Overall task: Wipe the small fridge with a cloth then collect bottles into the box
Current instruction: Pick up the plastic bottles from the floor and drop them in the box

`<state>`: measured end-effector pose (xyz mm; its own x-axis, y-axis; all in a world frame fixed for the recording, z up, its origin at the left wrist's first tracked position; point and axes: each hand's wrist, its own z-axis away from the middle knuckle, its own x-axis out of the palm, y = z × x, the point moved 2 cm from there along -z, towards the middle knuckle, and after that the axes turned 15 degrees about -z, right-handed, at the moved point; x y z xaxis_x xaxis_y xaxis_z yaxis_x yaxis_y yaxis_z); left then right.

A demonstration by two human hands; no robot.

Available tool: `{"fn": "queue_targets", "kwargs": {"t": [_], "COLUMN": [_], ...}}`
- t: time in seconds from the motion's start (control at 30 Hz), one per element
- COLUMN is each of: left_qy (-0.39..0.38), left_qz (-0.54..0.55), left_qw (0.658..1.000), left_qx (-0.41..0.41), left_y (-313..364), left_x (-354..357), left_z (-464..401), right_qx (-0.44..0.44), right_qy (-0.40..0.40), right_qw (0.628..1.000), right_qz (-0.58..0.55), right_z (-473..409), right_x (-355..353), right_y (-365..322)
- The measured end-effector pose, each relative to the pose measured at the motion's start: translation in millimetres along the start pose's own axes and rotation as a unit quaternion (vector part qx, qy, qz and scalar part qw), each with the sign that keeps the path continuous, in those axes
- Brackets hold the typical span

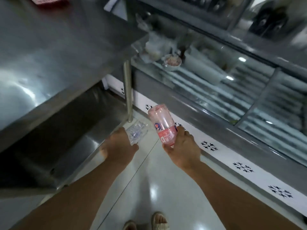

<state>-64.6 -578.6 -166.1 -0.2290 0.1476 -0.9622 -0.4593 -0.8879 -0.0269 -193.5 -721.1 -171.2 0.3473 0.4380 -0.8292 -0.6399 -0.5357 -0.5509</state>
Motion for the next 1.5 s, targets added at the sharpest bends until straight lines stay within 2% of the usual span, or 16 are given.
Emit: {"fn": "queue_targets", "kwargs": {"t": [0.2, 0.33, 0.53, 0.7, 0.83, 1.07, 1.3, 1.5], "left_qy": [0.041, 0.084, 0.109, 0.121, 0.151, 0.143, 0.159, 0.165], "left_qz": [-0.015, -0.028, -0.06, -0.058, -0.065, -0.083, -0.081, -0.09], "left_qw": [0.997, 0.987, 0.959, 0.939, 0.91, 0.854, 0.787, 0.718], "left_qx": [0.069, 0.137, 0.254, 0.317, 0.381, 0.493, 0.591, 0.67], "left_y": [30.4, 64.4, 118.8, 156.0, 180.5, 215.1, 280.7, 362.3], "left_x": [-95.6, -139.2, -177.9, -191.1, -183.2, -157.2, -142.1, -127.7], "left_z": [48.4, 87.6, 161.9, 248.4, 333.6, 484.7, 614.0, 696.4], "right_qx": [0.043, 0.04, 0.084, 0.141, 0.183, 0.282, 0.397, 0.48], "right_qy": [0.065, 0.108, 0.155, 0.193, 0.23, 0.263, 0.324, 0.35], "right_qw": [0.997, 0.993, 0.984, 0.971, 0.956, 0.922, 0.857, 0.803], "right_qz": [-0.02, -0.014, 0.006, 0.003, 0.013, 0.043, 0.045, 0.047], "right_z": [45.4, 86.5, 167.4, 262.6, 360.7, 536.7, 675.7, 747.8], "right_x": [-115.2, -183.7, -256.2, -301.2, -329.9, -366.3, -407.5, -442.2], "right_y": [-16.2, -8.9, 19.6, 57.0, 90.9, 134.1, 190.0, 247.3]}}
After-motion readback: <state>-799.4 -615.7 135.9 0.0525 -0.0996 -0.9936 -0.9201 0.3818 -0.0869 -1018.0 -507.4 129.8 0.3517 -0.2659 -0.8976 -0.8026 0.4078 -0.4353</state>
